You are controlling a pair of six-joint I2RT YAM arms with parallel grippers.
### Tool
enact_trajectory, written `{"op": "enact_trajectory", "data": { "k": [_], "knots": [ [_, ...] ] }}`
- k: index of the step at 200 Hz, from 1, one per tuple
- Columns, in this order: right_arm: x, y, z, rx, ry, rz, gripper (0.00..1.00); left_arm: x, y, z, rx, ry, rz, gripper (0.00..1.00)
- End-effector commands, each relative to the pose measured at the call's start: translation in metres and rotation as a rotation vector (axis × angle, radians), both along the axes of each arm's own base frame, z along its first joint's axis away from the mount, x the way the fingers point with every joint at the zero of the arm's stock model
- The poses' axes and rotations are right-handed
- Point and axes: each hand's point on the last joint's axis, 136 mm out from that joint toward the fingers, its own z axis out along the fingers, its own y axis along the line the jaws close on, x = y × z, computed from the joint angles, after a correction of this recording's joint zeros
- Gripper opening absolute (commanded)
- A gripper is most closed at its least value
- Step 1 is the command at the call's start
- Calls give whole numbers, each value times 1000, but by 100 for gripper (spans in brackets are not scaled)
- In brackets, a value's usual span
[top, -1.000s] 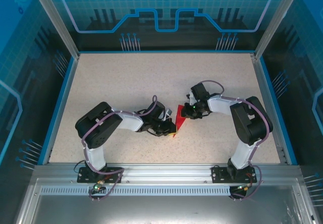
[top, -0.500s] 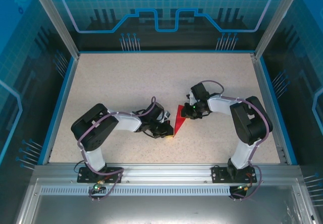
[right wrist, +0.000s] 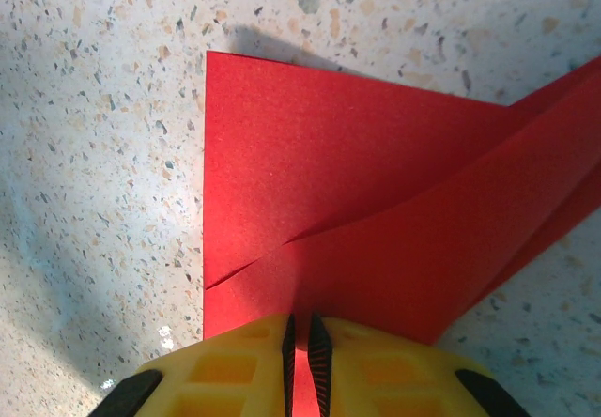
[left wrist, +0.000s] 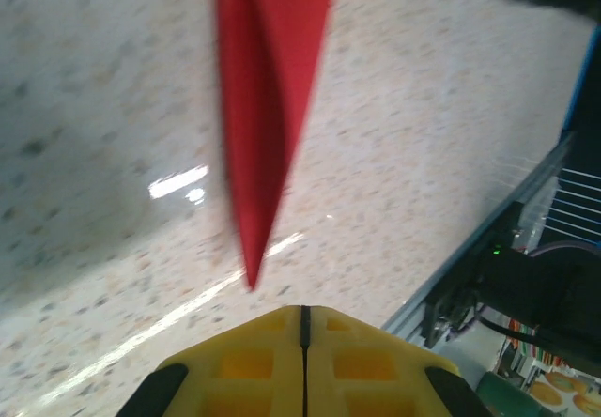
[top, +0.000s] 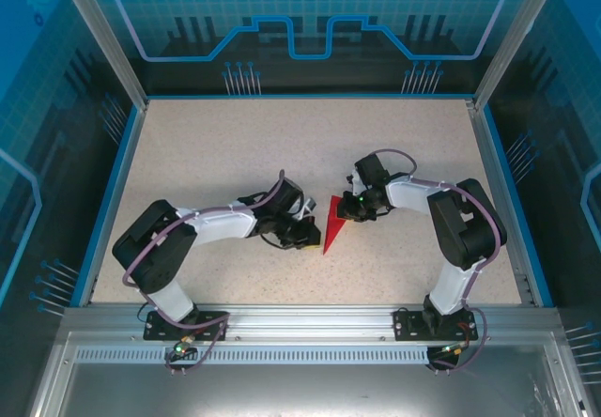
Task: Fold a paper plane with a square sheet of paper (fold left side to right side)
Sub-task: Fold the wing for the fifth time at the center of the table.
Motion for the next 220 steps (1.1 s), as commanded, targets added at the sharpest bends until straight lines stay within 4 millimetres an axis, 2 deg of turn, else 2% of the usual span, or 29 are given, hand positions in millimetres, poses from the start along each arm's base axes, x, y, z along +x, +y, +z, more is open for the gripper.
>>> {"op": "enact_trajectory", "data": {
  "k": [1,36,75,134,164,202,204,220],
  "knots": [
    [-18,-21,-29,-112,90,-11,17,0,-11,0,-7,10,-53,7],
    [-19,-20,-29,-110,90,-7,17,12,-28,-12,-26,13,-59,10],
    [-19,-19,-27,-109,88,-3,17,14,-40,-24,-35,17,-84,13],
    [-18,-17,-22,-104,74,1,17,12,-16,-61,133,41,-30,11],
    [-8,-10,-4,-50,0,15,18,7,-9,-73,160,62,-24,11],
    [6,3,42,82,-161,29,18,2,-4,-82,163,73,-7,7],
    [0,1,38,77,-151,30,18,2,-3,-83,164,74,-6,6],
    [-7,0,46,99,-175,42,18,-1,-1,-85,160,78,0,5]
  ]
}}
